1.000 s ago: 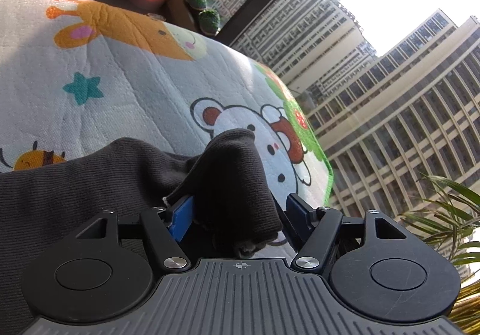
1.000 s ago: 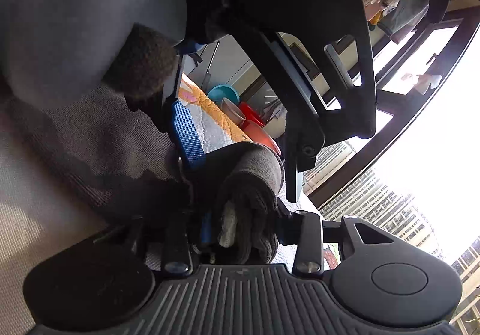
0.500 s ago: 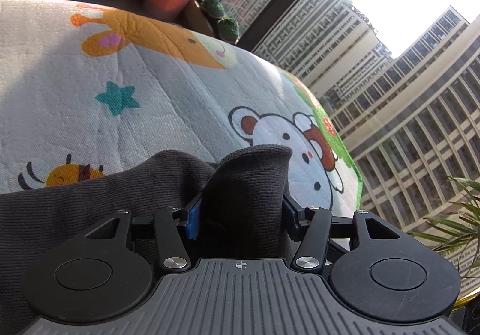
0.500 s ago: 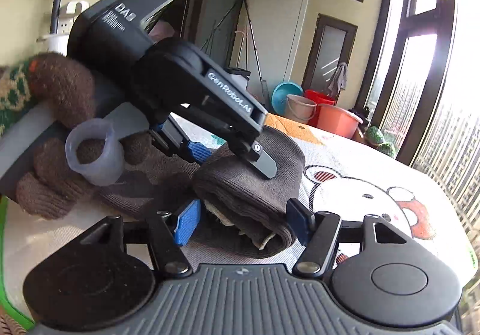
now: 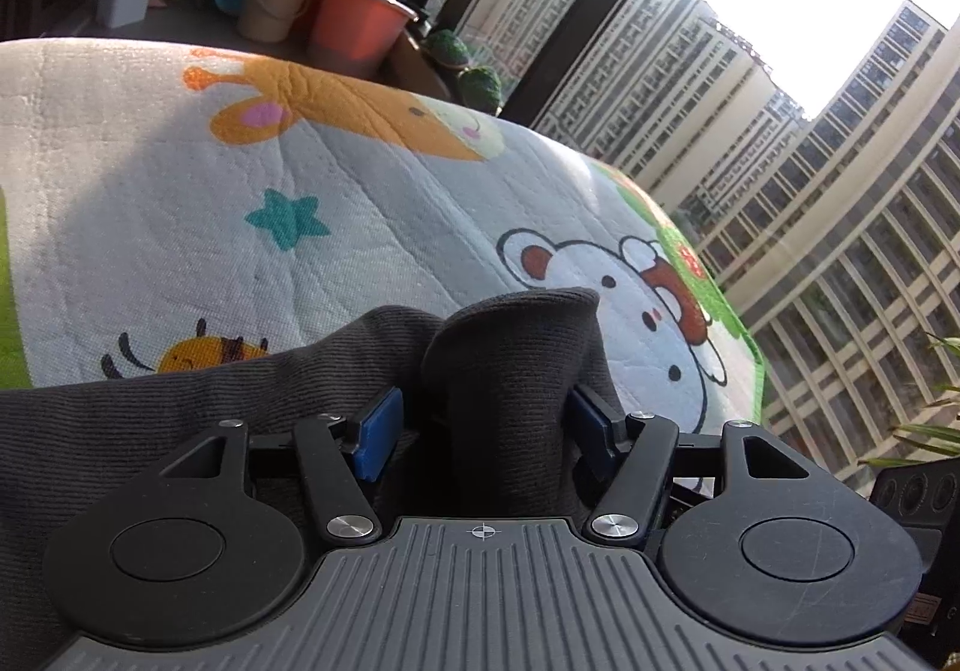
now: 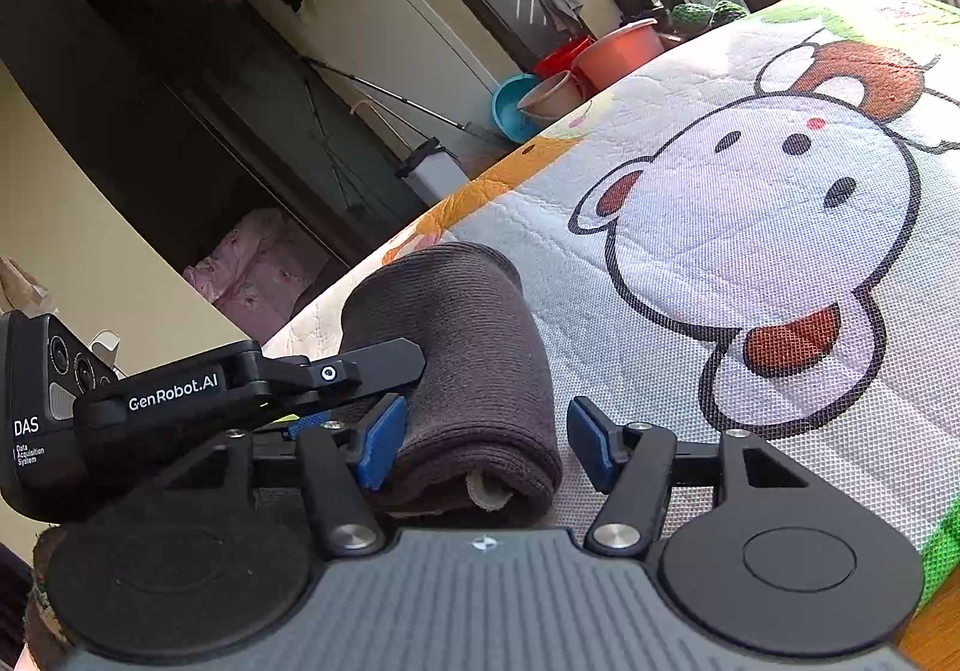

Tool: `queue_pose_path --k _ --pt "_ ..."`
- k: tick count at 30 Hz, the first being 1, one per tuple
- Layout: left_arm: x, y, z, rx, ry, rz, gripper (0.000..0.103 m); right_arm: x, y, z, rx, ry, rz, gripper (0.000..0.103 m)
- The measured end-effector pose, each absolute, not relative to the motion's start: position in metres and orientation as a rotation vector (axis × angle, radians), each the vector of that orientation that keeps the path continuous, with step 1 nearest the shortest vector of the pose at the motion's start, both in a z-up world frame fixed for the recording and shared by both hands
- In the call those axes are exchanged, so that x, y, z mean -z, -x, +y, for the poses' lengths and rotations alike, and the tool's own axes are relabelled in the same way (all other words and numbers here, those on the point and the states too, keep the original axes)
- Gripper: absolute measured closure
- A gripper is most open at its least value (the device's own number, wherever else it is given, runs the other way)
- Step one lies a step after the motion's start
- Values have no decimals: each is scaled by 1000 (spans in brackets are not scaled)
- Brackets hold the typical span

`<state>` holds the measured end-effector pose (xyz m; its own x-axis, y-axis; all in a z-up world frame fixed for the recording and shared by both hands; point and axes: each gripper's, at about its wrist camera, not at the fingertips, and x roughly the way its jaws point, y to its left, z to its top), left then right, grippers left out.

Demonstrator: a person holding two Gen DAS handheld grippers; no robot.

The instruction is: Fold clothes

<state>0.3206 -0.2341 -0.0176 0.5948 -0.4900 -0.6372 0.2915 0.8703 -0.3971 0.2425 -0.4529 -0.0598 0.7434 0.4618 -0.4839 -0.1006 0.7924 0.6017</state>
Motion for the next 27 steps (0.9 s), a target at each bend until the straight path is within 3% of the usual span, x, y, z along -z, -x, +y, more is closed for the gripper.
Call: queue_pose_path --k 1,3,10,18,23,27 --pt "11 -313 -236 436 208 776 34 51 -246 -447 -325 -525 654 62" --pt "0 -298 -236 398 123 705 27 30 -246 -433 -308 -372 617 65" --pt "-21 -277 -210 374 141 633 19 -9 -214 -357 -277 153 481 65" --pt "-28 -269 -189 338 174 606 14 -4 -208 -300 -315 447 396 65" --pt "-32 -265 -183 329 176 588 11 2 -194 -274 -376 573 352 61" --pt "-19 -270 -169 274 157 609 10 -2 -189 -272 -455 557 338 41"
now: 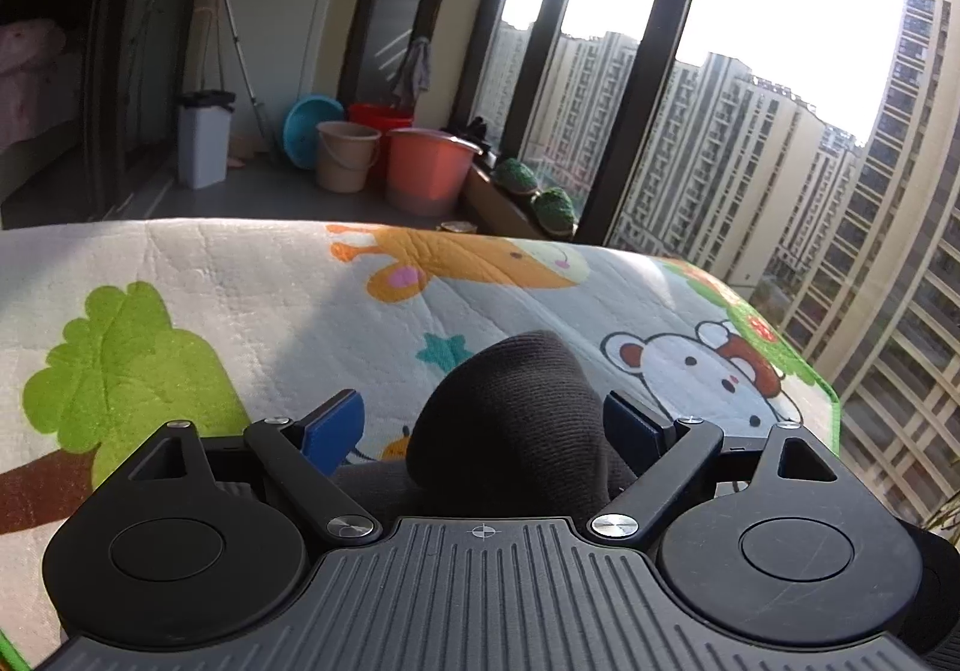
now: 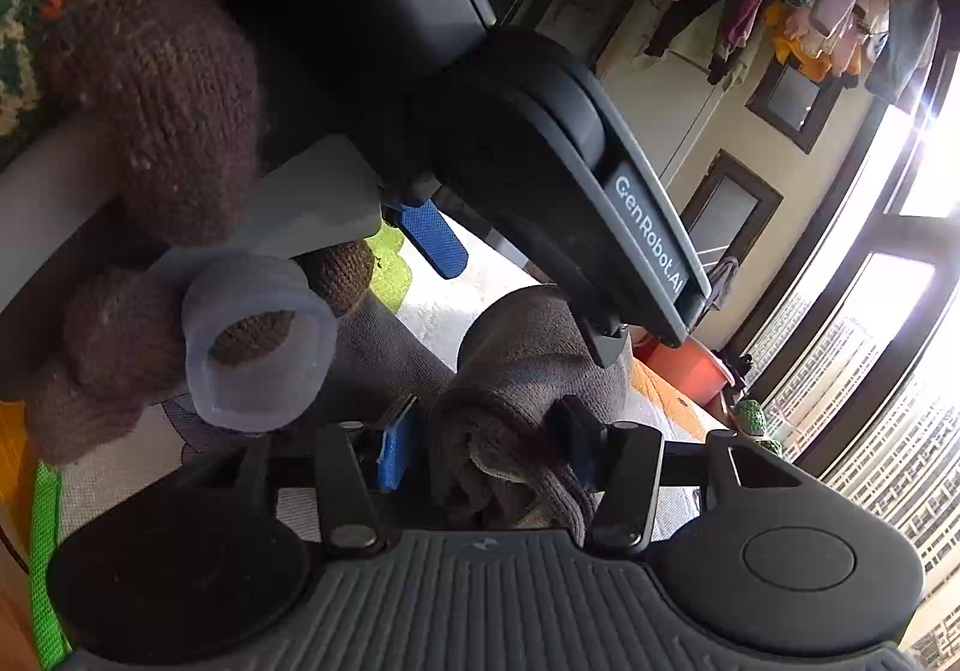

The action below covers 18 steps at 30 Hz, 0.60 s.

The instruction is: Fold clothes

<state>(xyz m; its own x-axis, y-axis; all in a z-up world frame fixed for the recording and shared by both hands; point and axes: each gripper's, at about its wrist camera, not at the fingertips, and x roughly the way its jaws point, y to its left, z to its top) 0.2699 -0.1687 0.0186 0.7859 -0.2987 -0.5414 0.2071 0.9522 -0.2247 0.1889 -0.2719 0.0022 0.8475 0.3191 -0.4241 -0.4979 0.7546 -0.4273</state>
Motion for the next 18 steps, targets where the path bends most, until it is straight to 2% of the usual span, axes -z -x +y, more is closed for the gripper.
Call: queue_pose_path --k 5,9,14,18 --pt "2 -273 -136 252 250 655 8 -19 -194 -305 -545 337 411 37" --pt "4 -273 -117 212 289 652 8 -29 -220 -357 -576 -75 556 37" --pt "8 -276 -103 201 357 672 8 -1 -271 -396 -548 -473 704 35" --pt "10 -277 -99 165 366 682 9 27 -282 -384 -613 -589 757 36"
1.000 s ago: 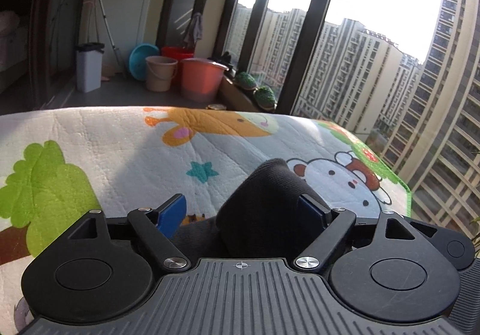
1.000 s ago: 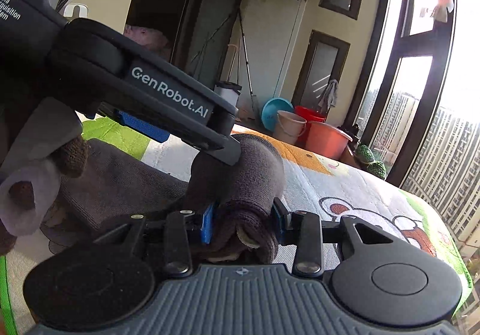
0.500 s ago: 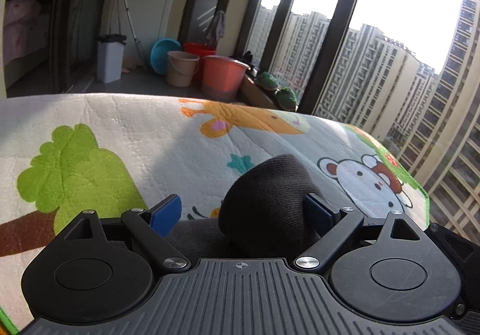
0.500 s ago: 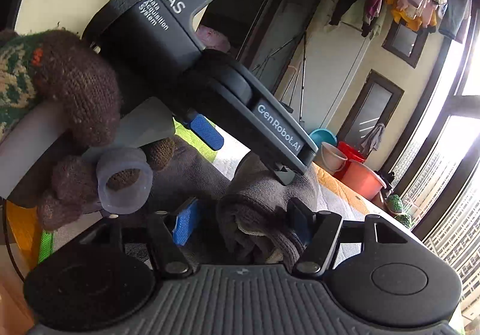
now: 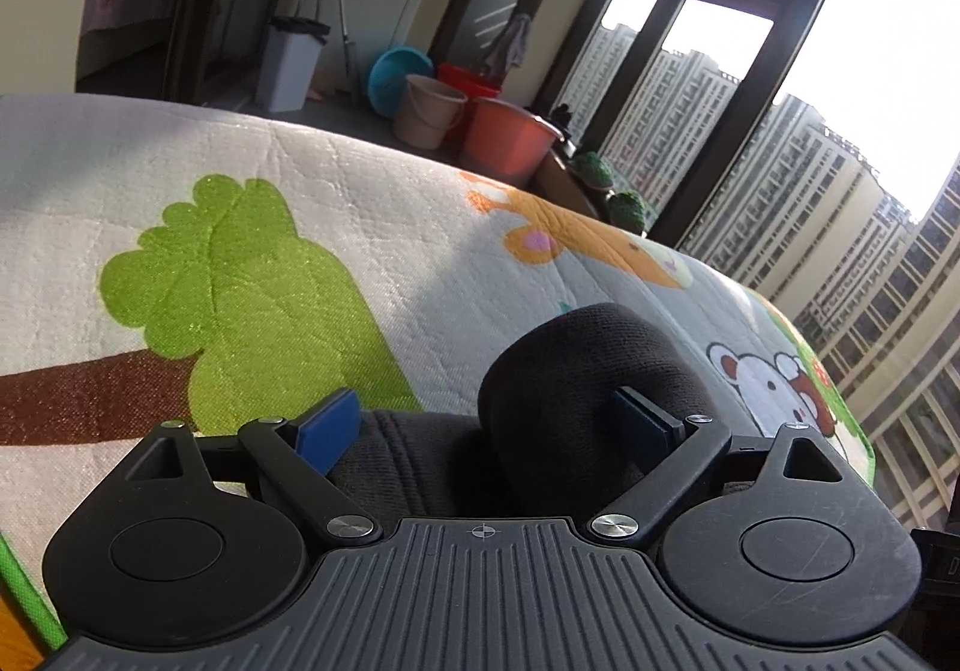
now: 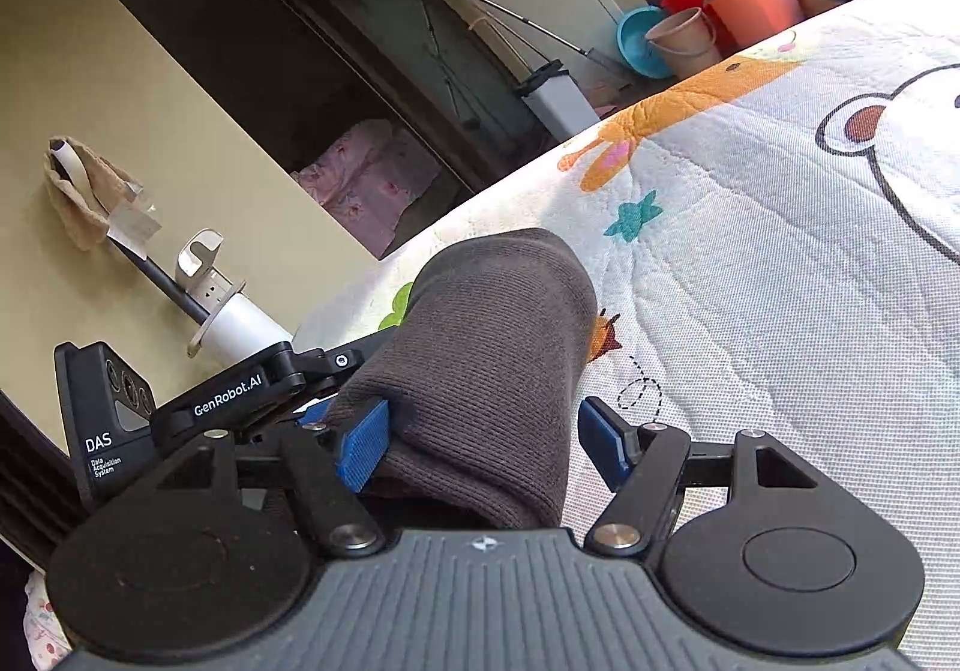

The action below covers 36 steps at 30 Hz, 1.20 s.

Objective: Fold clothes
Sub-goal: 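Roll the bundle toward the waistband with both tools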

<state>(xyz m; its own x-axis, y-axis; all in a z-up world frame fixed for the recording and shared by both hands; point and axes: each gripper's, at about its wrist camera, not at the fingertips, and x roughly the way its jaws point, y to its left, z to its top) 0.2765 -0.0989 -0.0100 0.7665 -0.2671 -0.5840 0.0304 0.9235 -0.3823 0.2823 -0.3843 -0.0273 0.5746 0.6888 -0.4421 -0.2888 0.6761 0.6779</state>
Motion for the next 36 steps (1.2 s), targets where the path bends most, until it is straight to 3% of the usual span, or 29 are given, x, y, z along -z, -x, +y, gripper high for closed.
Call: queue_pose_path --k 4,11,14,27,28,30,32,34,36 --pt "7 -275 -99 170 375 685 9 23 -268 -377 -585 -540 708 59" --pt "2 -283 -131 329 389 699 9 -11 -251 -393 -389 -273 559 79" --pt "0 -286 -145 377 399 698 9 -22 -239 -397 -287 -78 494 79" --pt "3 -298 -156 378 418 744 9 -9 -230 -356 -416 78 518 79" --pt "6 -298 -160 368 396 746 13 -10 -228 -354 -416 95 512 79" --pt "10 -299 -165 359 370 746 19 -12 -226 -355 -412 109 505 75" --pt "9 -295 -158 372 403 734 29 -13 -226 -361 -405 82 507 56" --pt "5 -290 -150 379 423 719 42 -13 -228 -371 -394 37 509 31" --pt "-2 -283 -142 381 422 696 46 -13 -232 -380 -377 -11 523 27"
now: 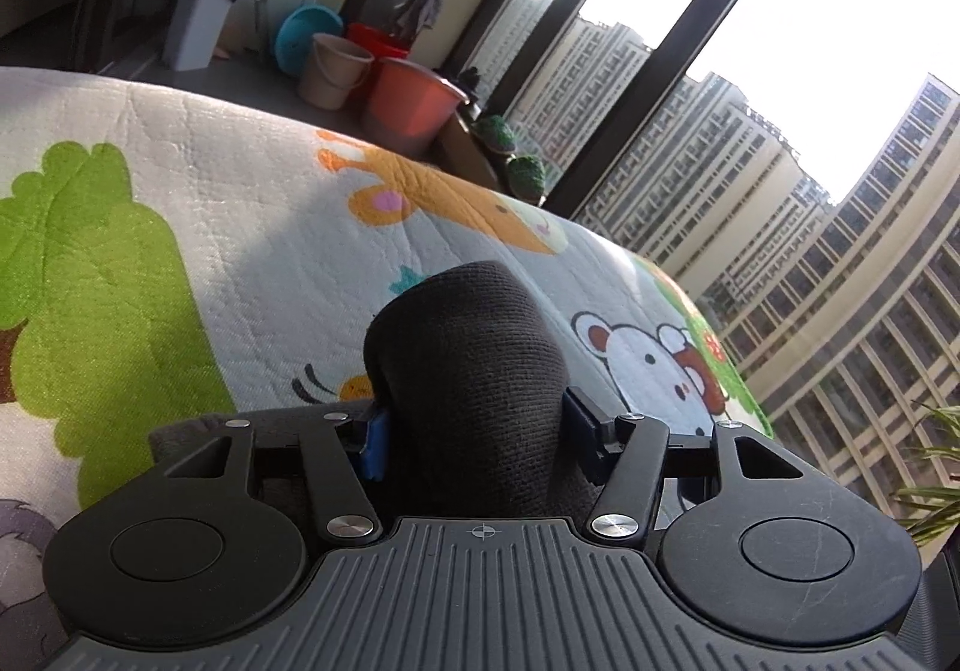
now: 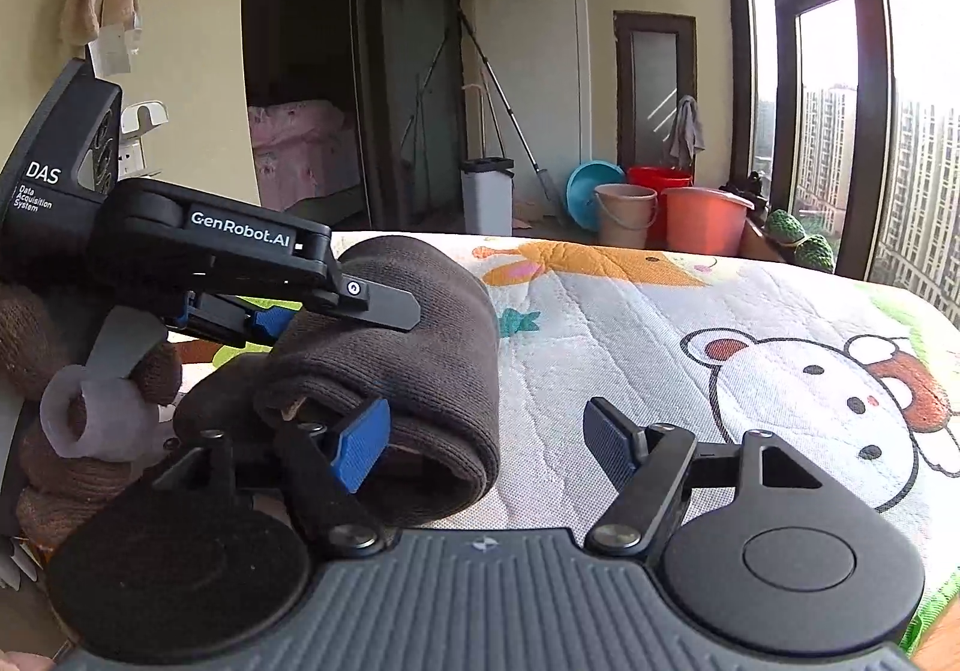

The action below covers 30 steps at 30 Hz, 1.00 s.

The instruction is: Fold clothes

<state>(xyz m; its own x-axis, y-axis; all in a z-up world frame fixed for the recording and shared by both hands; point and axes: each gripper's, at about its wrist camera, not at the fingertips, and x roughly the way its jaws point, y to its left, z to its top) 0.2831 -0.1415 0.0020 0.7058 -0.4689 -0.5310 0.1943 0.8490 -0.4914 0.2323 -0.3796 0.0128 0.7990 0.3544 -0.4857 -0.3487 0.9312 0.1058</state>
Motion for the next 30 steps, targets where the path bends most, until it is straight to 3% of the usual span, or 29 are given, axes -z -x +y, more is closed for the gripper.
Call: queue_pose_path --k 8,16,20,25,30 --pt "5 -268 -89 344 492 700 45 -14 -241 -380 -407 -85 522 27" --pt "16 -253 -56 307 528 722 30 -19 -270 -375 -512 -231 539 21" --pt "25 -249 -52 297 527 749 24 -13 -303 -391 -588 -504 617 20" --pt "39 -253 -40 318 629 792 18 24 -336 -375 -656 -533 814 20" --pt "49 -260 -27 394 720 807 9 52 -346 -371 -766 -686 876 22"
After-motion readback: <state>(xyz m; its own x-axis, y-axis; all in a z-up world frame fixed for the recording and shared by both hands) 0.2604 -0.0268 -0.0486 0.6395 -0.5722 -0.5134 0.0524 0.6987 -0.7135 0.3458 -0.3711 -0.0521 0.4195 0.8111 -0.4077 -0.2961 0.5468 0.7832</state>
